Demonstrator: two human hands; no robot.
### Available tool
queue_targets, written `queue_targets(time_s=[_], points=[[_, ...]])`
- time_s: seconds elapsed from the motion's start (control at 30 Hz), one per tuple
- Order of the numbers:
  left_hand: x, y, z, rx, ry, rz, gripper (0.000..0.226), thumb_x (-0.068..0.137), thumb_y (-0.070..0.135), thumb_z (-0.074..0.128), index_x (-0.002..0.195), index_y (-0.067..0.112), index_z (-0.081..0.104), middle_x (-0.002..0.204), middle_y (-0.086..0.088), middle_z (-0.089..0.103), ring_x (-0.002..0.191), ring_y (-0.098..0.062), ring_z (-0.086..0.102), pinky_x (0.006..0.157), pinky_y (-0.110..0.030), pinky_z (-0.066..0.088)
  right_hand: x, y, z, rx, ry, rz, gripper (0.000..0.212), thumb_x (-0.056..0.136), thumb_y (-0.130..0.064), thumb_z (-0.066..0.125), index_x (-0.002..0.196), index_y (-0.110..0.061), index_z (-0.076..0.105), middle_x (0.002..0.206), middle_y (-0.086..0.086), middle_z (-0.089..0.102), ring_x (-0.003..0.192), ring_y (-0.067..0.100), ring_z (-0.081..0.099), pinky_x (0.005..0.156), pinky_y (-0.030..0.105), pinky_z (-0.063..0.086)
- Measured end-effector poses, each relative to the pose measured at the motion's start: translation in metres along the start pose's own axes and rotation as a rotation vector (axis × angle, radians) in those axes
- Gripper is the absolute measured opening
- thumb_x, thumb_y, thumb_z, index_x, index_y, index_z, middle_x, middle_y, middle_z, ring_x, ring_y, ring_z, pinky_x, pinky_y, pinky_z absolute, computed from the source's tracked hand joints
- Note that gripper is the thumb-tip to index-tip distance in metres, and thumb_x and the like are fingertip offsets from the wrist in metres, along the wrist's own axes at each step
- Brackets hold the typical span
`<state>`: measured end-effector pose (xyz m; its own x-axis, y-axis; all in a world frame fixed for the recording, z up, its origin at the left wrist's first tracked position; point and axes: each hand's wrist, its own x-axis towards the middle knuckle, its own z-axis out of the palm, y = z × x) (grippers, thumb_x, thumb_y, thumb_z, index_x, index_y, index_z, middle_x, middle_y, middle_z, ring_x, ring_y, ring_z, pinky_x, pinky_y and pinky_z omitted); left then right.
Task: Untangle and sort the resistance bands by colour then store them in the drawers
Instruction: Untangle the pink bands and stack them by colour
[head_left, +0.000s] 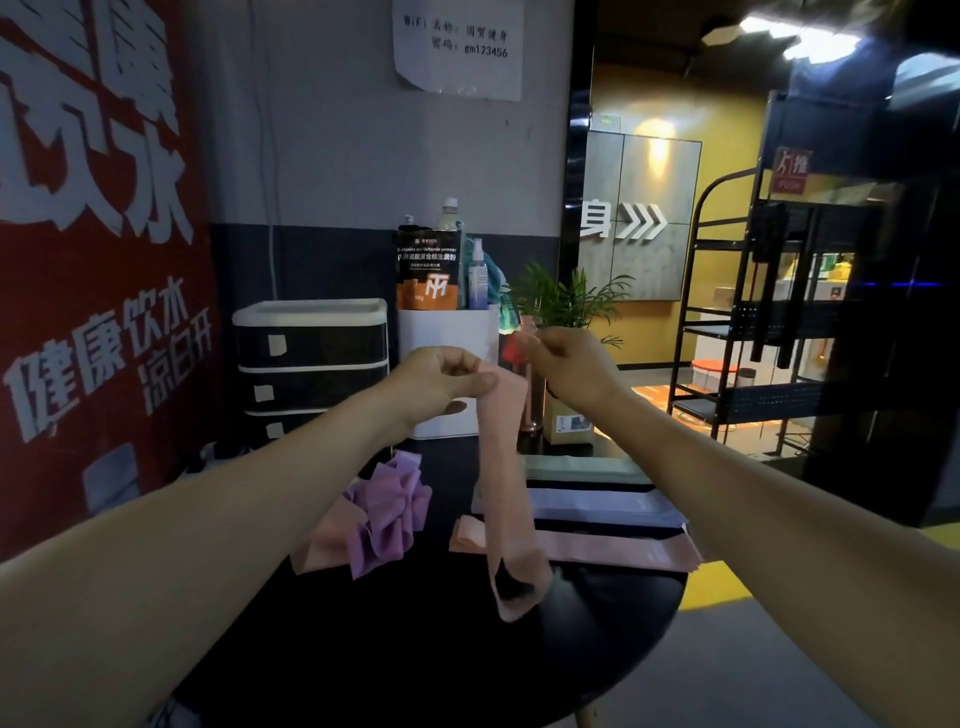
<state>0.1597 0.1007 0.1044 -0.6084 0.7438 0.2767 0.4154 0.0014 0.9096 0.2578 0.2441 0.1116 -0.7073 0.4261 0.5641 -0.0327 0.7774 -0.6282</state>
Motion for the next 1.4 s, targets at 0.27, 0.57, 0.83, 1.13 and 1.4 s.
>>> queue_targets(time_s=[0.27,0.57,0.83,1.13,1.4], points=[[-0.003,0.012,0.006,0.016,0.045,0.046,0.01,0.085,0.026,0.066,0.082,0.018,0.061,0.089,0.0,0.064,0.086,-0.01,0.059,0.073,-0.022,0.048,-0.008,-0.015,-0.01,-0.128,-0.151,-0.231,0.023,0.09,-0.028,0.059,0.074,-0.013,0.065,0.063,-0.005,0.054,0.059,0.009,0.047,0.057,0.022,0.037],[-0.006,0.012,0.008,-0.046,-0.025,0.1,0.012,0.091,0.027,0.056,0.099,0.018,0.058,0.102,-0.002,0.064,0.097,-0.014,0.061,0.086,-0.028,0.051,-0.006,-0.024,-0.019,-0.126,-0.12,-0.211,0.042,0.098,-0.029,0.046,0.059,-0.011,0.046,0.054,-0.002,0.039,0.049,0.009,0.035,0.048,0.017,0.027],[-0.001,0.022,0.025,0.003,0.155,0.162,0.017,0.09,0.016,0.059,0.106,0.01,0.059,0.11,-0.012,0.064,0.102,-0.027,0.062,0.086,-0.039,0.054,-0.008,-0.023,-0.035,-0.136,-0.023,-0.156,0.022,0.092,-0.029,0.057,0.089,-0.009,0.066,0.078,0.0,0.06,0.065,0.009,0.053,0.057,0.017,0.04],[-0.004,0.034,0.024,0.066,0.138,0.269,0.005,0.091,0.02,0.06,0.095,0.018,0.061,0.091,0.001,0.062,0.09,-0.018,0.062,0.078,-0.031,0.055,-0.007,-0.031,-0.044,-0.111,0.021,-0.096,0.009,0.086,-0.017,0.065,0.087,-0.01,0.071,0.075,-0.003,0.061,0.068,0.008,0.053,0.061,0.018,0.041],[0.003,0.035,0.022,0.109,0.349,0.338,0.01,0.083,0.016,0.069,0.092,0.016,0.063,0.081,0.007,0.058,0.083,-0.015,0.059,0.078,-0.033,0.054,-0.01,-0.051,-0.039,0.185,-0.039,0.337,0.033,0.094,-0.031,0.055,0.074,-0.005,0.06,0.063,0.01,0.063,0.053,0.019,0.062,0.061,0.029,0.057]])
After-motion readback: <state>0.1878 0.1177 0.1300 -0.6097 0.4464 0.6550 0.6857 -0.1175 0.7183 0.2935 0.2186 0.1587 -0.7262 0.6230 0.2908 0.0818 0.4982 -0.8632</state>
